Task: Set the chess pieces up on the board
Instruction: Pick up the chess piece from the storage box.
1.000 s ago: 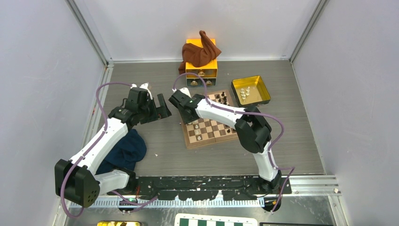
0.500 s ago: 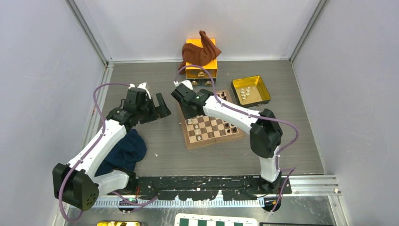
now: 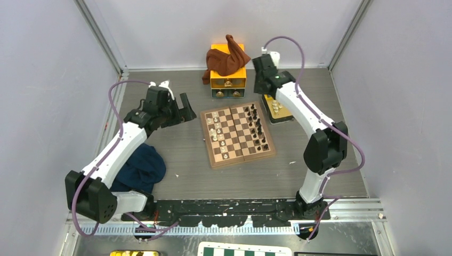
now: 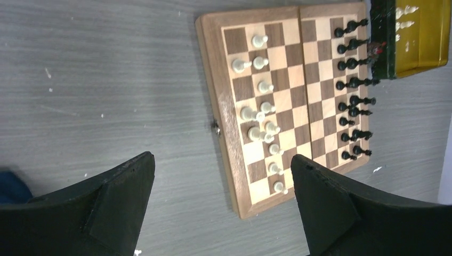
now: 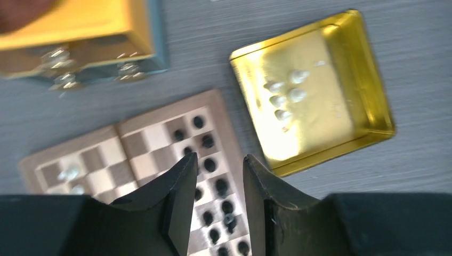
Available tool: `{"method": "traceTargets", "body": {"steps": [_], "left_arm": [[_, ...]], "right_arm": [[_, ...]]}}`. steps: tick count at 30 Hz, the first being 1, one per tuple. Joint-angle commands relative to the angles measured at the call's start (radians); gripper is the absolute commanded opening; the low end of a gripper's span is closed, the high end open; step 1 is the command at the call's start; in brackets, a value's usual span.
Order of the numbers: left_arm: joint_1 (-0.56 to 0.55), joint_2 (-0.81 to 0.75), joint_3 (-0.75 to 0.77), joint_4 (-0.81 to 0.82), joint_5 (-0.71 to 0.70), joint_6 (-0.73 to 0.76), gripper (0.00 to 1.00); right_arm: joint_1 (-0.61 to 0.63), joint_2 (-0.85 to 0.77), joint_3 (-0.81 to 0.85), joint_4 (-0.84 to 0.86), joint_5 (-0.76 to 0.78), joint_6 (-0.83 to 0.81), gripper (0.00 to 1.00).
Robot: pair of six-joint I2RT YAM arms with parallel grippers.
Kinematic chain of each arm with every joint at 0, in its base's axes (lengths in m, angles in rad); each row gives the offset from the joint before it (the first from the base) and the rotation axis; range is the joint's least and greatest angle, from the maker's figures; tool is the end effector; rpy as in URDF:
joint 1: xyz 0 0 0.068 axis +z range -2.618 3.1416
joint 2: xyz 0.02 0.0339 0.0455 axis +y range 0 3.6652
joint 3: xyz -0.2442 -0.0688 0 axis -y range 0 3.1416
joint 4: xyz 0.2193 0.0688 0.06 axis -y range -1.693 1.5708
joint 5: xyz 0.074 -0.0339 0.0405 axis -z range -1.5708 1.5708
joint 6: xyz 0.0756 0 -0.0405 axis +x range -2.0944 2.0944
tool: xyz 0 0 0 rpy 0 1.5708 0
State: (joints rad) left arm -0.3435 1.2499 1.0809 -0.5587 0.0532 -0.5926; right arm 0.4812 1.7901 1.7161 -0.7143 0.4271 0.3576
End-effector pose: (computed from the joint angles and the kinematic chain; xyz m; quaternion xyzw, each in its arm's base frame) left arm 0.2631 -0.0984 0.2681 -0.1025 0.9064 -0.2062 0.3541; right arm 0.3664 0.1560 0.2942 0.0249 0.9067 -0.0272 0.4202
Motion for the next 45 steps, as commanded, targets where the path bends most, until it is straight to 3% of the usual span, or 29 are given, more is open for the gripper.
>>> {"method": "traceTargets", "body": {"steps": [1,7,21,45], "left_arm": [[0.002,0.063,0.095,0.025,0.007,0.028,0.98],[-0.019,0.137,0.155,0.012,0.009,0.037,0.97],[-0.042,0.198,0.212,-0.028,0.0,0.063,0.95],[-0.041,0.249,0.233,-0.033,0.003,0.066,0.95]], "right_arm": [[-0.125,-0.014,-0.027,0.06,-0.012,0.032,0.43],[-0.234,0.059,-0.026,0.099,-0.053,0.059,0.43],[-0.343,0.266,0.083,0.102,-0.087,0.081,0.43],[-0.387,0.383,0.152,0.095,-0.149,0.093,0.42]]}}
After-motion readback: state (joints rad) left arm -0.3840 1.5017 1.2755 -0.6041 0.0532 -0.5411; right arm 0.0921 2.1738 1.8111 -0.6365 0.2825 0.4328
